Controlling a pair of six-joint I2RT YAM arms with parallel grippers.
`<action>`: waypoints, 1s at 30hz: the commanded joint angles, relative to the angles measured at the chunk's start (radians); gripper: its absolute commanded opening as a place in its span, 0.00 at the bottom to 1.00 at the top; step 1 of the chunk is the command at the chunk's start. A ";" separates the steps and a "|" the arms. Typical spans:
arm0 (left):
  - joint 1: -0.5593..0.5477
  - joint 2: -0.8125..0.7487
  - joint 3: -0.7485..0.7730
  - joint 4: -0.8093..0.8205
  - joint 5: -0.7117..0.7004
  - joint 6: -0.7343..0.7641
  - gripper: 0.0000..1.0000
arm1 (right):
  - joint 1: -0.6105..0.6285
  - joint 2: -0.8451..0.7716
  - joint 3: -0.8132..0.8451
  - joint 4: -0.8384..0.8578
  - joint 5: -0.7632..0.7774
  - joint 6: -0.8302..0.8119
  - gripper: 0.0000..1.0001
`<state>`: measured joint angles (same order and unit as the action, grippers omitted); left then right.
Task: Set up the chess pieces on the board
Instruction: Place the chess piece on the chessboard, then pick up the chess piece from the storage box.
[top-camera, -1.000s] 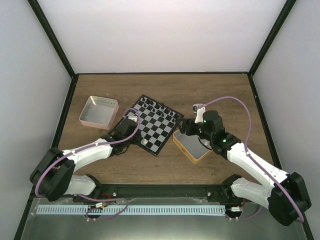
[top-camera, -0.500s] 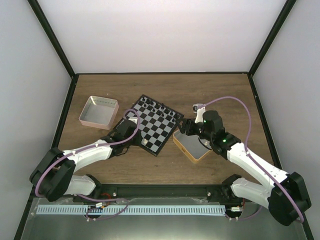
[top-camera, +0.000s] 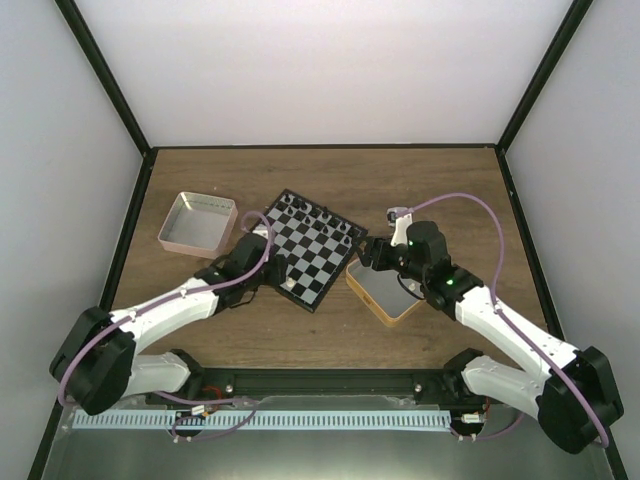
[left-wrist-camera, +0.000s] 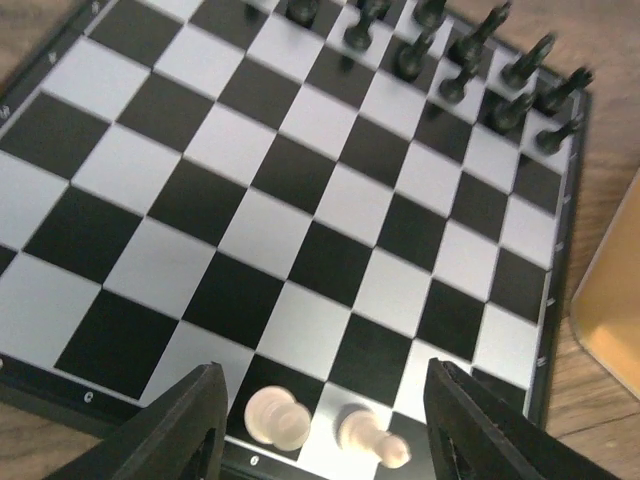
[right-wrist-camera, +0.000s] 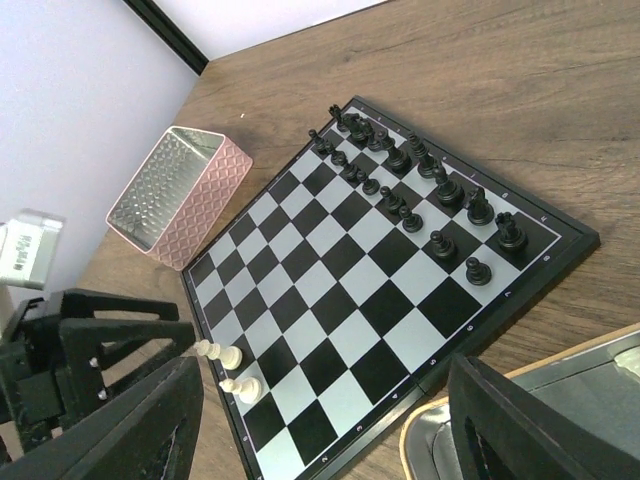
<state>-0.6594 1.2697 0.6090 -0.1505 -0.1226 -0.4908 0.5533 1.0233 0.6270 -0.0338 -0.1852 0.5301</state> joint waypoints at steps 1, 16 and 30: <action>0.000 -0.041 0.042 -0.025 -0.027 -0.016 0.58 | 0.007 -0.027 -0.002 -0.008 0.020 0.008 0.69; 0.039 -0.073 0.102 -0.080 0.037 -0.022 0.62 | 0.006 -0.021 0.035 -0.174 0.227 0.076 0.66; 0.049 -0.340 0.322 -0.108 -0.096 0.206 0.70 | -0.093 0.116 0.047 -0.313 0.401 0.170 0.50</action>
<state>-0.6147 0.9901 0.8845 -0.2905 -0.1745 -0.4133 0.5053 1.1229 0.6636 -0.3290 0.1658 0.6537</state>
